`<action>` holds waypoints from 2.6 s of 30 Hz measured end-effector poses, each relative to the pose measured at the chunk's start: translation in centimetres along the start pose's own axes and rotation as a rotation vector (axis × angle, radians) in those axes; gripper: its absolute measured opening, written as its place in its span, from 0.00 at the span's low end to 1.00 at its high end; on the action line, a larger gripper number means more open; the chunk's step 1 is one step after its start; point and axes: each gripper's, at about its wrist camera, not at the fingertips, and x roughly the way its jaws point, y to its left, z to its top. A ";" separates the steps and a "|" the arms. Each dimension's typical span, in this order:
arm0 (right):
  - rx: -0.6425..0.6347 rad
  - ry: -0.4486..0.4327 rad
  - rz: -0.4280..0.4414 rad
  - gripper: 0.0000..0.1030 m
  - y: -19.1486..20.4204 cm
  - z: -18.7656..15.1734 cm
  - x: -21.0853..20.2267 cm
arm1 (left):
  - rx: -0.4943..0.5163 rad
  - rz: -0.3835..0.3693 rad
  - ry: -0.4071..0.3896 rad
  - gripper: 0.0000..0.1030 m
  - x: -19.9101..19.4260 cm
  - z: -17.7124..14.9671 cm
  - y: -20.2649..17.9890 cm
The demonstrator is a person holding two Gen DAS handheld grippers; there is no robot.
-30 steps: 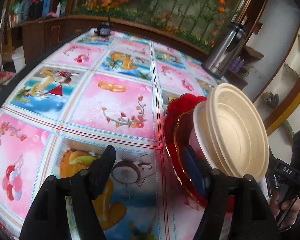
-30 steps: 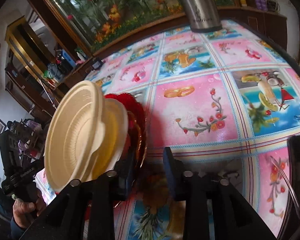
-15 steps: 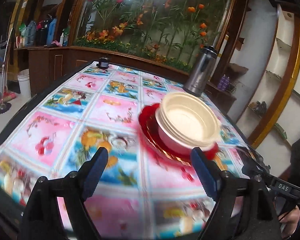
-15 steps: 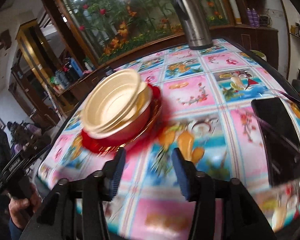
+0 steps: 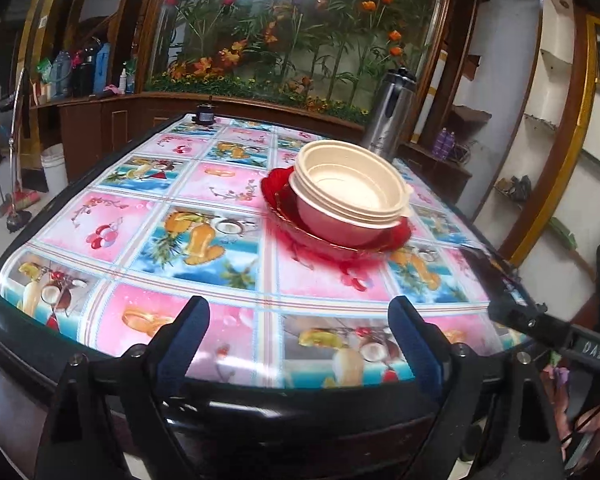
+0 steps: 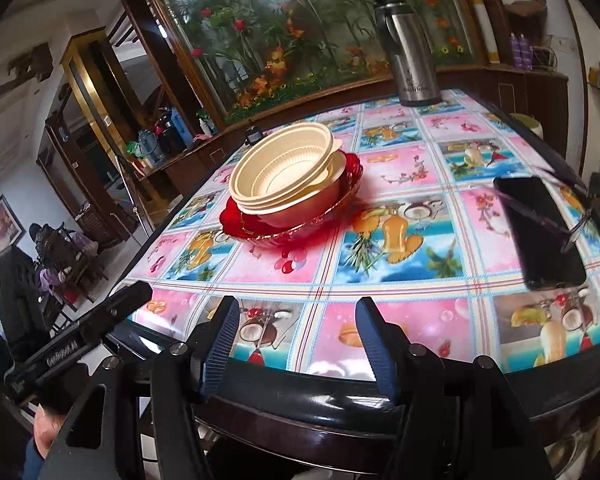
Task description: Organize plates and bowls
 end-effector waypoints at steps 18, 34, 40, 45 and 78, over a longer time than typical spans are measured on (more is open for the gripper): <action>-0.042 0.009 -0.151 0.73 -3.4 6.3 8.8 | 0.094 0.272 -0.028 1.00 8.0 4.9 -1.1; -0.076 -0.107 -0.201 0.85 -2.7 6.5 9.2 | 0.141 0.357 -0.073 1.00 9.6 4.5 -3.2; -0.051 -0.117 -0.192 0.85 -3.0 6.4 8.9 | 0.152 0.359 -0.071 1.00 9.7 4.5 -3.3; -0.056 -0.117 -0.202 0.85 -2.9 6.3 8.8 | 0.169 0.360 -0.072 1.00 9.7 4.4 -3.6; -0.053 -0.124 -0.136 0.85 -2.8 6.2 8.5 | 0.175 0.401 -0.034 1.00 10.3 4.4 -3.6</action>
